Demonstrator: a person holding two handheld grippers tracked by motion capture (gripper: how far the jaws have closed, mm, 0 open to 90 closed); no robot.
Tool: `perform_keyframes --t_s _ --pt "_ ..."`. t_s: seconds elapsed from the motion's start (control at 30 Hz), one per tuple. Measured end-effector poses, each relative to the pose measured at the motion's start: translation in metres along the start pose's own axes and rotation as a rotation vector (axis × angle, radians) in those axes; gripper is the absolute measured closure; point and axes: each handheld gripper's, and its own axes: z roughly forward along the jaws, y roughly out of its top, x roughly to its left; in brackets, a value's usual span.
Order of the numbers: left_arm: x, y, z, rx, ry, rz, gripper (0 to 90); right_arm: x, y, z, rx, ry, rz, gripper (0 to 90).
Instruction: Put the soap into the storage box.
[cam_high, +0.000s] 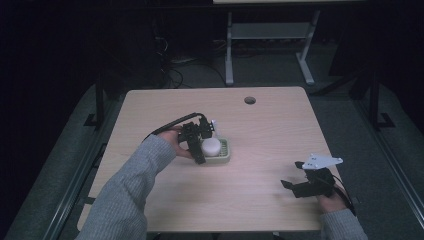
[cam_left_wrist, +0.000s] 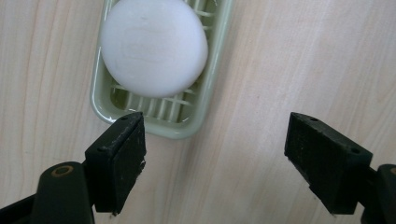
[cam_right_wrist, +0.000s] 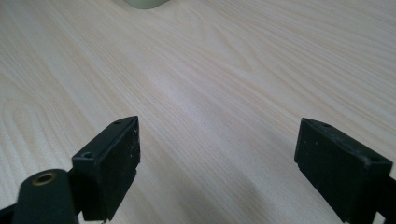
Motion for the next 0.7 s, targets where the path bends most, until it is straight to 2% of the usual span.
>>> perform_keyframes --t_s 0.7 --pt "-0.016 -0.020 0.003 -0.008 0.002 0.003 20.6 0.000 0.000 0.000 0.002 -0.006 0.004 13.6"
